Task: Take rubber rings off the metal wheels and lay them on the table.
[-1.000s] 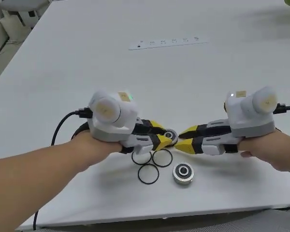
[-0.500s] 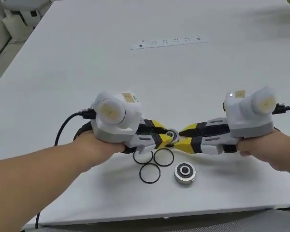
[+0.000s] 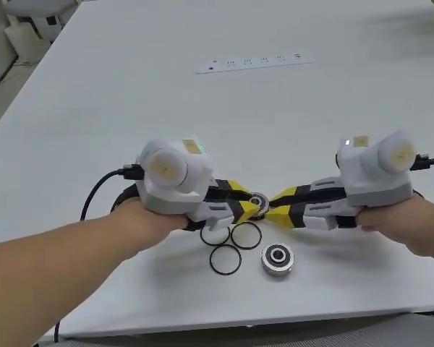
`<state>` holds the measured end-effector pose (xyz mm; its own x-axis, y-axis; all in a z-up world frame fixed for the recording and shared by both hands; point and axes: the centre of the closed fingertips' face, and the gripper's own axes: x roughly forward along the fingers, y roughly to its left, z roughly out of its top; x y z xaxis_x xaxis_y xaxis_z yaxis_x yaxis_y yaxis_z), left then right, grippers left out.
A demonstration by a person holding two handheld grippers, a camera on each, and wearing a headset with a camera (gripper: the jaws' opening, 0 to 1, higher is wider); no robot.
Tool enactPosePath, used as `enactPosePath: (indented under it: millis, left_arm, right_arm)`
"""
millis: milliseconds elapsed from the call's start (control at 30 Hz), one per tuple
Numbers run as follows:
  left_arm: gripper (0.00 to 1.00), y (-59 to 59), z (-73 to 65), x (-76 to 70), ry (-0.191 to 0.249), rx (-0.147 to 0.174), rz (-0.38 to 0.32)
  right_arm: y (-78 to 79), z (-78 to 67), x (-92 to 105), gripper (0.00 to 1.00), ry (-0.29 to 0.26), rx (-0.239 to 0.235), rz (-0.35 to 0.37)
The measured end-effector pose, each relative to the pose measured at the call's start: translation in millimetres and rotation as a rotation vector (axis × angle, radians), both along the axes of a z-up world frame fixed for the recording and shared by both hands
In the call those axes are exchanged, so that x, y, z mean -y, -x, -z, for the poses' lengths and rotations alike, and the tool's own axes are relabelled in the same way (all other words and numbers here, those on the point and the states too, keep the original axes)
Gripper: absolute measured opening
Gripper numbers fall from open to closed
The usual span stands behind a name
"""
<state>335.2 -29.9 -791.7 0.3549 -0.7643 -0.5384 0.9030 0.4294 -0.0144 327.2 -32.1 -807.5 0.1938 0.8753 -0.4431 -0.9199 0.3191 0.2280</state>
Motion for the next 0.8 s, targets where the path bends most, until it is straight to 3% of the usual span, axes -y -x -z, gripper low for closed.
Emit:
enactPosePath:
  millis: [133,200,233,500,600,800]
  left_arm:
    - [0.12,-0.2,0.4,0.0,-0.001,-0.003,0.000]
    - [0.12,0.1,0.4,0.0,0.000,-0.005,-0.001]
    - [0.12,0.5,0.5,0.4,0.002,-0.006,0.001]
    - [0.12,0.7,0.6,0.4,-0.007,-0.001,0.006]
    - [0.12,0.7,0.5,0.3,-0.016,0.007,0.013]
    - [0.12,0.7,0.8,0.0,-0.021,0.011,0.010]
  right_arm:
    - [-2.8,0.6,-0.6,0.11,-0.001,-0.009,0.004]
    - [-5.6,2.7,3.7,0.02,0.030,0.016,0.009]
    - [-6.1,0.5,0.7,0.01,0.005,0.000,0.014]
    - [-7.8,0.5,1.7,0.00,-0.008,-0.040,0.050]
    - [-8.3,0.1,3.1,0.00,-0.035,-0.086,0.088]
    - [-9.3,-4.3,6.7,0.00,-0.077,-0.124,0.131]
